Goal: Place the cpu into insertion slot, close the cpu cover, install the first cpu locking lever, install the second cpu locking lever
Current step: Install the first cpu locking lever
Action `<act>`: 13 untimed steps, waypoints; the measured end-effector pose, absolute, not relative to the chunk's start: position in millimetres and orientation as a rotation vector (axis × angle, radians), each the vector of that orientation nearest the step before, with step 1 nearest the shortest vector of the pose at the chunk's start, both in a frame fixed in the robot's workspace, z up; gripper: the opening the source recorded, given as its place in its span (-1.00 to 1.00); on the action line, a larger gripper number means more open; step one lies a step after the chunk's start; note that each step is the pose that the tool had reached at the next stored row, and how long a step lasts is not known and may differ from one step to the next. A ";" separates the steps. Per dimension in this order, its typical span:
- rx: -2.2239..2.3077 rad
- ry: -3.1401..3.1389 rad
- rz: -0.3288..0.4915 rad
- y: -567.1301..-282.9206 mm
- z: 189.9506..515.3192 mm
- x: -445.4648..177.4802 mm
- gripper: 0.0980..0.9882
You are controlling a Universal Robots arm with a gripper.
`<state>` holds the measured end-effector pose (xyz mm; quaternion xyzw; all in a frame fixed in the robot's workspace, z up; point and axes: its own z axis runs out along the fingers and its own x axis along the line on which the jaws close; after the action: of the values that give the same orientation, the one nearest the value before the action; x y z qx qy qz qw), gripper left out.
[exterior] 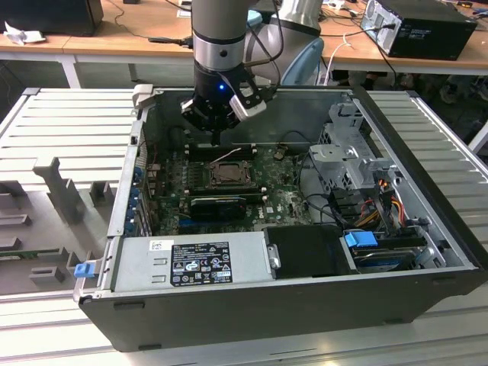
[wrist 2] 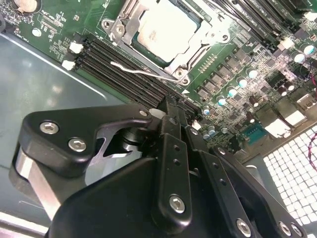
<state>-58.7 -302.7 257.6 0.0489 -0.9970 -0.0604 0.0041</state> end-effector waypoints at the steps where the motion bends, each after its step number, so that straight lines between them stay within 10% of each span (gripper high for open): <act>1: 0.153 -3.124 -0.190 -302.8 257.3 -57.3 -0.98; 13: 0.123 -3.126 -0.219 -301.4 240.6 -42.8 -0.98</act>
<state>-42.8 -301.4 240.6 0.0394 -0.9968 -0.0697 0.0030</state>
